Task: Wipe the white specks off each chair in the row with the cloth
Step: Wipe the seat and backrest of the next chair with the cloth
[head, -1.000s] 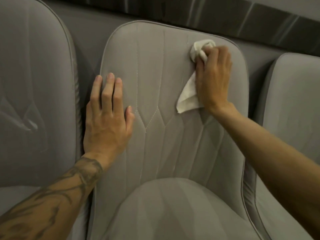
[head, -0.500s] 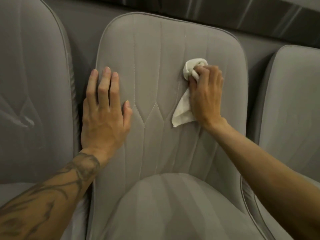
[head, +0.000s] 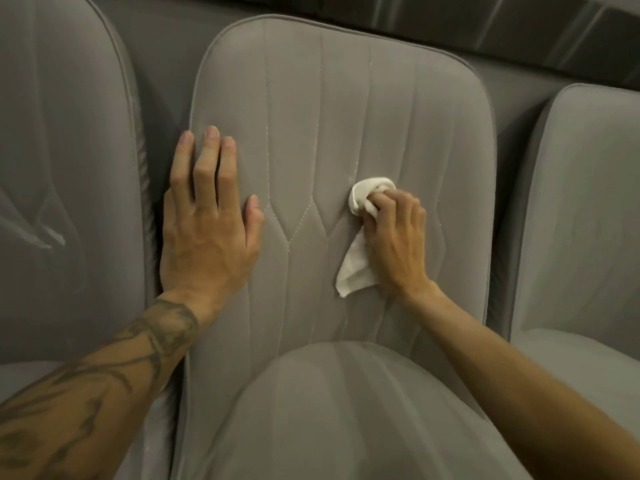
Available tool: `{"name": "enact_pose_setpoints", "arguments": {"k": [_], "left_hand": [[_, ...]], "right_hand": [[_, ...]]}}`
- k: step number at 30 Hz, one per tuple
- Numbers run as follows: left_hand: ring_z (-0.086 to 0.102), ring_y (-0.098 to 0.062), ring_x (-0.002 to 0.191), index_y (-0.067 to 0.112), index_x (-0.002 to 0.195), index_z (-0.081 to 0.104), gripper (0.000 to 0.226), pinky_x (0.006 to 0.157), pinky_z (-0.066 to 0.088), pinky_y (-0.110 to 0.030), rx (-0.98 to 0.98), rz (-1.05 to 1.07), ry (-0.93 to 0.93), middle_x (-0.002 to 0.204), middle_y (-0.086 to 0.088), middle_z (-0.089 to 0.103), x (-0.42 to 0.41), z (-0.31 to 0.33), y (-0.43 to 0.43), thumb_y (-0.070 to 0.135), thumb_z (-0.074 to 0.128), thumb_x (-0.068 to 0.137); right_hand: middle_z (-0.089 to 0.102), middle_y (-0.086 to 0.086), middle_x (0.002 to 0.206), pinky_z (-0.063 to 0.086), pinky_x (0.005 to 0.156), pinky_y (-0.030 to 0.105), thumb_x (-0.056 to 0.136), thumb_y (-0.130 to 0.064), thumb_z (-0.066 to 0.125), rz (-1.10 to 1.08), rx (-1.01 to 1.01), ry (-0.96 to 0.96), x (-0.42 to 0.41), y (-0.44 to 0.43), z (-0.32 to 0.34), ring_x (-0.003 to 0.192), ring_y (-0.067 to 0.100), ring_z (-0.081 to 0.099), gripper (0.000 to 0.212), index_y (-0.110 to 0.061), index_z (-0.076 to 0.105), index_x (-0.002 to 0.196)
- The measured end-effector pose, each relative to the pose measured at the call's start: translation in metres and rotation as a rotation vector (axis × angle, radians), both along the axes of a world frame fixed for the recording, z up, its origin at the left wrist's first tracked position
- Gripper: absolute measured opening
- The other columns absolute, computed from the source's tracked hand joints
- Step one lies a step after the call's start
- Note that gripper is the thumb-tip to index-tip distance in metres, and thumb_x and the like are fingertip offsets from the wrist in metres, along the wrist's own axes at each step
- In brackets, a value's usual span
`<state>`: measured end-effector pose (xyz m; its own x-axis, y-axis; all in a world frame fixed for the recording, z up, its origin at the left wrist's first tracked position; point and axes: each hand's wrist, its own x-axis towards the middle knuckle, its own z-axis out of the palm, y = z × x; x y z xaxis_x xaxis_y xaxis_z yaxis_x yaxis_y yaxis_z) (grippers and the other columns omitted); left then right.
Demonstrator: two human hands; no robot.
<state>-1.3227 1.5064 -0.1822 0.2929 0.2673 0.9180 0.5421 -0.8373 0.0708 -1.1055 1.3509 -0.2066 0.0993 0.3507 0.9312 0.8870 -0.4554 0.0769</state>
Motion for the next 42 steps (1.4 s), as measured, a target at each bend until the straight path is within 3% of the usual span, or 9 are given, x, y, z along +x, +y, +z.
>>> {"name": "enact_pose_setpoints", "arguments": {"k": [3,6,9,17,23,29,32,37,42], "left_hand": [[0.021,-0.04,0.156,0.001,0.16,0.027,0.063,0.122,0.027,-0.047,0.005,0.0,-0.005,0.166,-0.019,0.029,0.0,-0.001,0.0,0.029,0.044,0.106],[0.022,-0.04,0.155,0.001,0.159,0.028,0.062,0.121,0.028,-0.048,0.009,0.0,-0.013,0.165,-0.02,0.03,0.001,-0.002,0.0,0.029,0.044,0.107],[0.022,-0.04,0.155,0.001,0.159,0.028,0.062,0.12,0.03,-0.049,0.012,-0.002,-0.013,0.165,-0.02,0.03,0.001,-0.001,0.001,0.029,0.044,0.107],[0.021,-0.04,0.155,0.001,0.159,0.028,0.063,0.119,0.031,-0.049,-0.011,-0.005,-0.007,0.165,-0.019,0.029,0.0,0.0,0.001,0.028,0.046,0.105],[0.019,-0.038,0.157,0.002,0.16,0.026,0.063,0.119,0.031,-0.048,-0.018,0.003,0.018,0.166,-0.018,0.028,-0.001,-0.001,0.001,0.029,0.045,0.106],[0.019,-0.038,0.157,0.002,0.16,0.026,0.064,0.119,0.032,-0.05,-0.025,-0.004,0.016,0.166,-0.018,0.029,-0.001,0.0,0.001,0.028,0.047,0.105],[0.02,-0.038,0.156,0.002,0.16,0.027,0.064,0.119,0.032,-0.05,-0.02,0.002,0.009,0.165,-0.019,0.03,-0.001,-0.001,0.001,0.027,0.047,0.105],[0.021,-0.039,0.156,0.002,0.159,0.028,0.064,0.118,0.033,-0.05,-0.02,0.004,0.001,0.165,-0.019,0.03,-0.001,0.0,0.001,0.027,0.048,0.104],[0.02,-0.038,0.156,0.002,0.16,0.028,0.064,0.12,0.031,-0.049,-0.019,0.01,0.01,0.166,-0.018,0.029,0.0,0.002,0.001,0.028,0.049,0.105]], "right_hand": [[0.053,0.017,0.12,0.036,0.088,0.039,0.098,-0.017,0.053,0.001,0.015,0.06,-0.01,0.001,-0.038,0.099,0.031,0.045,0.024,-0.012,0.046,0.12],[0.045,0.012,0.122,0.036,0.088,0.039,0.097,-0.016,0.051,0.099,-0.256,-0.035,-0.023,-0.023,-0.106,0.096,0.032,0.051,0.026,-0.01,0.047,0.121],[0.046,0.009,0.119,0.036,0.085,0.037,0.098,-0.017,0.052,0.187,-0.469,-0.144,-0.018,-0.036,-0.107,0.092,0.031,0.053,0.022,-0.012,0.05,0.119],[0.053,0.015,0.11,0.037,0.084,0.041,0.095,-0.013,0.058,0.038,0.203,0.012,-0.006,0.026,0.041,0.097,0.03,0.046,0.017,-0.009,0.05,0.109],[0.055,0.014,0.112,0.035,0.087,0.038,0.093,-0.014,0.061,0.134,-0.119,0.021,-0.023,0.004,-0.041,0.097,0.031,0.049,0.028,-0.014,0.047,0.118],[0.058,0.019,0.103,0.038,0.081,0.04,0.097,-0.019,0.056,0.031,0.193,-0.076,-0.011,0.053,0.109,0.093,0.033,0.051,0.017,-0.007,0.056,0.109],[0.057,0.02,0.102,0.041,0.082,0.043,0.096,-0.016,0.055,0.038,0.295,-0.001,-0.022,0.063,0.103,0.092,0.035,0.052,0.019,-0.002,0.058,0.11],[0.058,0.018,0.106,0.04,0.084,0.043,0.098,-0.015,0.057,0.154,-0.093,-0.08,-0.026,0.025,0.014,0.094,0.034,0.051,0.019,-0.014,0.047,0.114],[0.058,0.02,0.103,0.039,0.079,0.04,0.097,-0.021,0.052,0.02,0.243,-0.109,-0.009,0.066,0.145,0.092,0.034,0.052,0.02,-0.005,0.059,0.107]]}}
